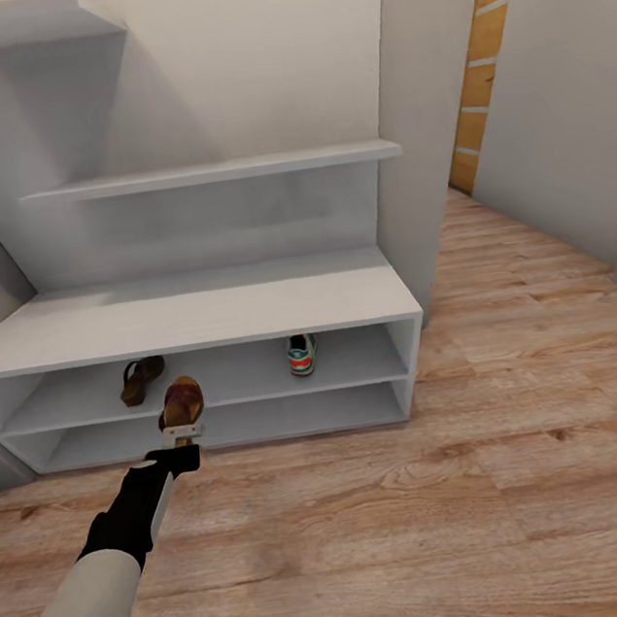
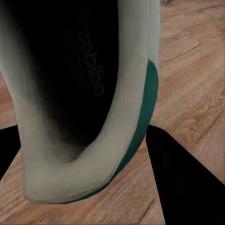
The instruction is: Pick up the two gym shoes and the two sandals from the corridor floor and place them onto the hallstand (shoe rack) in the corridor, making sure they are on the rack and not on the floor. Arrange them so the two gym shoes are next to each other and the two sandals are next to each other.
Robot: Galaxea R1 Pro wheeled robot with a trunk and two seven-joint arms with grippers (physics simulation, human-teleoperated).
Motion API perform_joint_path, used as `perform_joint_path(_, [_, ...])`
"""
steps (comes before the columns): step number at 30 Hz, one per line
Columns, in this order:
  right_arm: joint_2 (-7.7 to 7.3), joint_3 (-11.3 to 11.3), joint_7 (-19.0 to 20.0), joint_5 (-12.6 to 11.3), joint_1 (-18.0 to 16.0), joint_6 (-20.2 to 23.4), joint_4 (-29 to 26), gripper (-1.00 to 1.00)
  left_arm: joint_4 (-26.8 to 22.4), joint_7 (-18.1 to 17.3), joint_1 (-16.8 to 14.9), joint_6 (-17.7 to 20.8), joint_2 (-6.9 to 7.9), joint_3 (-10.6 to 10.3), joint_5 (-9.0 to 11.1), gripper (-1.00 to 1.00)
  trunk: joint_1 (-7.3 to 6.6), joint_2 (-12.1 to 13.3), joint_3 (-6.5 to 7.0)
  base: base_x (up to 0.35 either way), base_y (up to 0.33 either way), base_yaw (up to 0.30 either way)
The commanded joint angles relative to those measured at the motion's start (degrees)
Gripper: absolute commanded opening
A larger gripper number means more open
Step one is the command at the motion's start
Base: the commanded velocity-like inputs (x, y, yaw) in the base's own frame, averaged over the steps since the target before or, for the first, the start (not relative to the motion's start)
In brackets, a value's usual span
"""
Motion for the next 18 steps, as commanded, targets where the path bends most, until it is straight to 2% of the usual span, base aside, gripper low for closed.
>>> perform_joint_path(1, [0.02,-0.3,-0.2,0.6,-0.1,-0.2,0.0,-1.0,-0.1,-0.4,0.0,0.3,-0.03,0.2,-0.7,-1.0,0.01,0.0,-0.04,0.177,0.291,0.0])
perform_joint_path(5, [0.02,-0.3,-0.2,0.6,-0.1,-0.2,0.0,-1.0,-0.1,-0.4,0.0,0.3,-0.03,0.1,-0.7,-1.0,0.01,0.0,-0.04,0.102,0.243,0.0])
perform_joint_path(13, [0.28,-0.3,-0.3,0.6,-0.1,-0.2,-0.1,-1.0,-0.8,-0.6,0.0,0.4,-0.06,0.0,-0.7,-1.0,0.01,0.0,-0.07,0.012,0.039,0.0])
perform_joint_path(18, [0.36,-0.3,-0.3,0.6,-0.1,-0.2,-0.2,-1.0,-0.8,-0.5,0.0,0.4,-0.27,-0.3,-0.8,-1.0,1.11,-2.0,-1.3,0.001,0.002,0.0])
